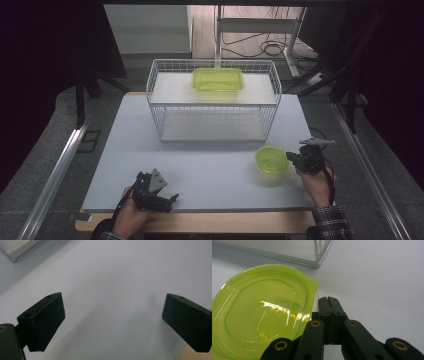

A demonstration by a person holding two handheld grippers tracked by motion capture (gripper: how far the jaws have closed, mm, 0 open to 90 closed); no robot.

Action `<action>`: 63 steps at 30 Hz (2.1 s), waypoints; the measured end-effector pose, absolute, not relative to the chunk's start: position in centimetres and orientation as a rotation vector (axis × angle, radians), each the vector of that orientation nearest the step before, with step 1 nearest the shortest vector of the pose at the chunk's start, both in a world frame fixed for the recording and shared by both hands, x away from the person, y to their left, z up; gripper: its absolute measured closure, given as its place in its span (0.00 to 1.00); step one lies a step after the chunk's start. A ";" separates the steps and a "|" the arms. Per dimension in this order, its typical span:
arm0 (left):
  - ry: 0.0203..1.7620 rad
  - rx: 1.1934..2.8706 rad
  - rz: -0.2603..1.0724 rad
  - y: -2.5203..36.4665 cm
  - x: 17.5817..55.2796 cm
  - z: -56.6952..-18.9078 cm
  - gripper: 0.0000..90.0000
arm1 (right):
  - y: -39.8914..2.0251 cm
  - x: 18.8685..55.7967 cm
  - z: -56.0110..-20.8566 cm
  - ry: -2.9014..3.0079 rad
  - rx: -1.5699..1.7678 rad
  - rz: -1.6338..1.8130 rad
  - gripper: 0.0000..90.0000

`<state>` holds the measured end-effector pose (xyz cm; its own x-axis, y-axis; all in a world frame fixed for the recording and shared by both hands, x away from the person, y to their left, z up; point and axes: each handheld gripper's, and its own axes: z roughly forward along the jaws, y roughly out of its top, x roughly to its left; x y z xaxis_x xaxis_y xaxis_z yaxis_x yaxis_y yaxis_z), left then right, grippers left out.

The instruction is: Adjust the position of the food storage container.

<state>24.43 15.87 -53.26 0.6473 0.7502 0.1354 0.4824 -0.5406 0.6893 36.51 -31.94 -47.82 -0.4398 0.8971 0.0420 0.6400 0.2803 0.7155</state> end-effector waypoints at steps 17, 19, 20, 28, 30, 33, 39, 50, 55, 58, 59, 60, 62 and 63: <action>0.953 2.245 0.556 15.8 24.4 -53.3 0.05 | -27.9 35.5 -48.1 2.283 1.324 1.013 0.99; 0.952 2.247 0.557 15.8 24.4 -53.3 0.05 | -27.4 35.4 -48.1 2.297 1.309 1.016 0.99; 0.952 2.248 0.556 15.8 24.4 -53.3 0.05 | -27.2 35.4 -48.2 2.300 1.309 1.020 0.99; 0.952 2.250 0.557 15.8 24.4 -53.3 0.05 | -26.0 34.9 -48.2 2.340 1.271 1.031 0.99; 0.952 2.251 0.559 15.8 24.4 -53.3 0.05 | -25.7 34.7 -48.2 2.346 1.264 1.032 0.99; 0.950 2.255 0.560 15.7 24.4 -53.3 0.05 | -25.6 34.4 -48.2 2.356 1.255 1.032 0.99; 0.950 2.254 0.558 15.8 24.4 -53.3 0.05 | -25.9 33.6 -48.2 2.369 1.262 1.036 0.99; 0.950 2.255 0.558 15.6 24.4 -53.3 0.05 | -24.1 32.8 -49.0 2.457 1.227 1.022 0.98; 0.946 2.264 0.559 15.7 24.4 -53.3 0.05 | -23.5 32.6 -49.7 2.497 1.217 1.006 0.98; 0.949 2.259 0.557 15.6 24.4 -53.4 0.05 | -23.0 32.7 -50.0 2.519 1.217 1.008 0.98; 0.949 2.260 0.558 15.6 24.4 -53.4 0.05 | -22.9 32.8 -50.2 2.525 1.219 1.010 0.98; 0.949 2.260 0.556 15.6 24.4 -53.4 0.05 | -22.8 32.8 -50.3 2.530 1.215 1.011 0.98; 0.949 2.260 0.556 15.6 24.4 -53.4 0.05 | -22.5 33.0 -50.5 2.543 1.224 1.022 0.98; 0.949 2.261 0.556 15.6 24.4 -53.4 0.05 | -22.3 33.1 -50.6 2.548 1.218 1.033 0.98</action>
<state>24.37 15.58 -53.37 0.6536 0.7441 0.1383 0.4844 -0.5517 0.6789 33.10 -22.29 -50.65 -0.6644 0.7292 0.1637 0.6374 0.4385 0.6336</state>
